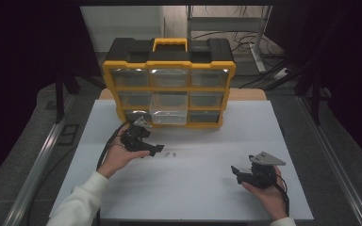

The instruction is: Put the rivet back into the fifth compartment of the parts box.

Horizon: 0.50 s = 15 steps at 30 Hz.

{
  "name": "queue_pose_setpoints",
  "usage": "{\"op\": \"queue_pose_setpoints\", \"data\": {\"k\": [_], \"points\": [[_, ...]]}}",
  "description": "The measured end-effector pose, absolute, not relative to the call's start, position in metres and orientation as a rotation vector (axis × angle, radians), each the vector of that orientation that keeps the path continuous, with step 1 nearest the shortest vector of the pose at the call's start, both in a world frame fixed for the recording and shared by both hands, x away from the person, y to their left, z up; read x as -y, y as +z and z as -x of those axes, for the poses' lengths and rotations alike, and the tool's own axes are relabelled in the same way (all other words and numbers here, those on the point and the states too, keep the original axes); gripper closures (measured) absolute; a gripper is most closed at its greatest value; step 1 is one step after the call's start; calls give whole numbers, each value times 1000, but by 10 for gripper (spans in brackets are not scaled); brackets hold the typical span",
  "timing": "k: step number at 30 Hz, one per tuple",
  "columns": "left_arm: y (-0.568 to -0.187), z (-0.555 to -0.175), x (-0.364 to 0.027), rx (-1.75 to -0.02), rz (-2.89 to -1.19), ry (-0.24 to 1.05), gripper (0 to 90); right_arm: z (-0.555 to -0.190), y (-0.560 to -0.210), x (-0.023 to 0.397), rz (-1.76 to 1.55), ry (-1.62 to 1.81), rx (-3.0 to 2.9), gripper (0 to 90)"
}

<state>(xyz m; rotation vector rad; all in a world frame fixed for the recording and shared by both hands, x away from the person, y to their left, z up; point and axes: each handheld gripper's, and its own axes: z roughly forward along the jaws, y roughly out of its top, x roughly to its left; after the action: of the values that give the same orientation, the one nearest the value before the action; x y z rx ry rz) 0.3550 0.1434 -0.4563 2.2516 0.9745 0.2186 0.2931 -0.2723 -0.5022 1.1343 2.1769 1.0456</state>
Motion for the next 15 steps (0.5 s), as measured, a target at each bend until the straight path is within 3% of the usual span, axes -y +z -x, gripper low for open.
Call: {"op": "queue_pose_setpoints", "data": {"k": [15], "points": [[-476,-362,-130,-982,-2285,207,207,-293,-502,273,-1138,1045,-2176,195]]}}
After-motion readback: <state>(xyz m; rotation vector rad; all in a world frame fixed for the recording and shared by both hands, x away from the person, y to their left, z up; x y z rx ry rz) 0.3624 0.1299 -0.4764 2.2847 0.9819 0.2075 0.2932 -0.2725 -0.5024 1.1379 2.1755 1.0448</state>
